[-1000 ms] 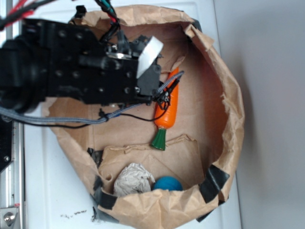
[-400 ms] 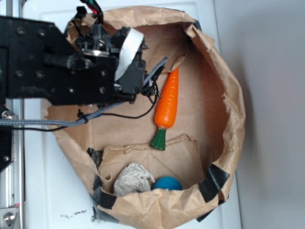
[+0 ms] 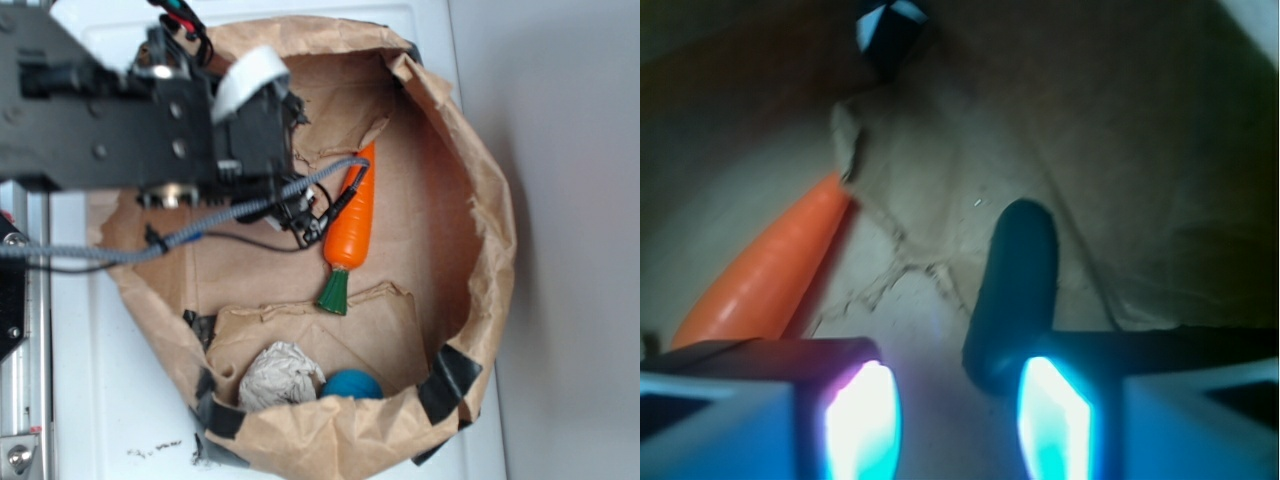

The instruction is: Grab the plastic pickle.

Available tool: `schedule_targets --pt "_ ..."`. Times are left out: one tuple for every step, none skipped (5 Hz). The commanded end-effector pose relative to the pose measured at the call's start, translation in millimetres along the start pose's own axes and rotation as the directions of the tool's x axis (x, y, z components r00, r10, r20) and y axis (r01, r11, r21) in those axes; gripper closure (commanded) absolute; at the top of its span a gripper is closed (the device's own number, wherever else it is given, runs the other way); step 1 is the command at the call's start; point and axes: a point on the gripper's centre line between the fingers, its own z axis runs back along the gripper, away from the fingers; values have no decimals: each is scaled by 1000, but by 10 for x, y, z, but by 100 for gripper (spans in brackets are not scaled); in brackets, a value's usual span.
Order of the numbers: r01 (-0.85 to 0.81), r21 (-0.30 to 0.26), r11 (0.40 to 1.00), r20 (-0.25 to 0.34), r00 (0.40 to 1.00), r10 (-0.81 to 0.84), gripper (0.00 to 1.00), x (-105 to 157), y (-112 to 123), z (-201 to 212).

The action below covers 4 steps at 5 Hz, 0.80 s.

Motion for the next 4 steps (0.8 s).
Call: schedule_targets --pt "-18 8 1000 23 1000 18 0 149 1 -150" --pt "-5 55 998 37 999 3 0 122 -40 -326" --pt "-8 114 993 59 998 1 0 109 -114 -480" --pt "-1 135 991 69 998 -9 0 94 -145 -543"
